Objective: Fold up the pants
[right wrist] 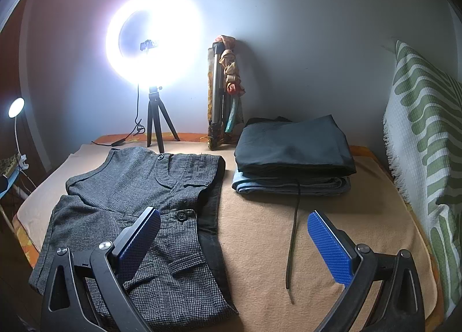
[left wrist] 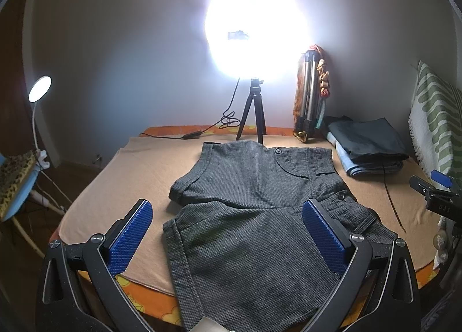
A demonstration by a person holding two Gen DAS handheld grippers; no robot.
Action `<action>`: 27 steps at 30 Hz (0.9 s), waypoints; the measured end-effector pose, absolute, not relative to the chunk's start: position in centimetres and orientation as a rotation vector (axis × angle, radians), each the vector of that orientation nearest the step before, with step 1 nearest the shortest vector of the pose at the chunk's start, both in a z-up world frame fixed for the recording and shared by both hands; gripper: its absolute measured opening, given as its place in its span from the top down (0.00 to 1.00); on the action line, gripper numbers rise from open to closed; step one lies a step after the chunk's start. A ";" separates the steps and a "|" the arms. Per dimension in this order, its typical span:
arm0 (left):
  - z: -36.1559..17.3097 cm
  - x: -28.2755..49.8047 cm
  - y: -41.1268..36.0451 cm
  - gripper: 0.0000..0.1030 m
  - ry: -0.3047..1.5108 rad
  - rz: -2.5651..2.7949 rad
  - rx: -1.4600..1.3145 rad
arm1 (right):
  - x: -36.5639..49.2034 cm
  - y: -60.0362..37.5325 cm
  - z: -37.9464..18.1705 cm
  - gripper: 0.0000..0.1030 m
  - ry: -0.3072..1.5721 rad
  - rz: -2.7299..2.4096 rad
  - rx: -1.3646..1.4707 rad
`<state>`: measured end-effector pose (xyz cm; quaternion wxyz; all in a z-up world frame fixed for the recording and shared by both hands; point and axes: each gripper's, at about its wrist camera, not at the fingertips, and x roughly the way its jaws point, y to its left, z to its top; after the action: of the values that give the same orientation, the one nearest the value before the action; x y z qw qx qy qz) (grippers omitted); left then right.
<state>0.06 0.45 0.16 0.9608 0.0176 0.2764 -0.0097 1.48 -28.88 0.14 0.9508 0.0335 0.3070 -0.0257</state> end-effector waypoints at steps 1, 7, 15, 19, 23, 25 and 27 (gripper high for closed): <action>0.2 0.1 0.5 0.00 0.560 -0.020 0.035 | 1.5 -28.9 0.1 0.00 0.625 -0.052 0.068; 0.1 0.1 0.6 0.00 0.557 -0.021 0.037 | 1.5 -28.8 0.1 0.00 0.624 -0.051 0.067; 0.0 0.0 0.8 0.00 0.551 -0.019 0.035 | 1.5 -28.8 0.1 0.00 0.625 -0.051 0.068; 0.0 0.0 0.7 0.00 0.551 -0.021 0.037 | 1.5 -28.8 0.1 0.00 0.625 -0.052 0.069; 0.0 -0.1 0.8 0.00 0.550 -0.018 0.037 | 1.5 -28.7 0.1 0.00 0.625 -0.052 0.068; 0.0 -0.1 0.7 0.00 0.550 -0.019 0.036 | 1.5 -28.8 0.1 0.00 0.625 -0.051 0.068; 0.0 -0.1 0.7 0.00 0.548 -0.018 0.038 | 1.5 -28.7 0.1 0.00 0.625 -0.051 0.066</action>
<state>-0.08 0.70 -0.04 0.9625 0.0189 0.2707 -0.0088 1.48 -28.73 0.11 0.9507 0.0327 0.3075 -0.0252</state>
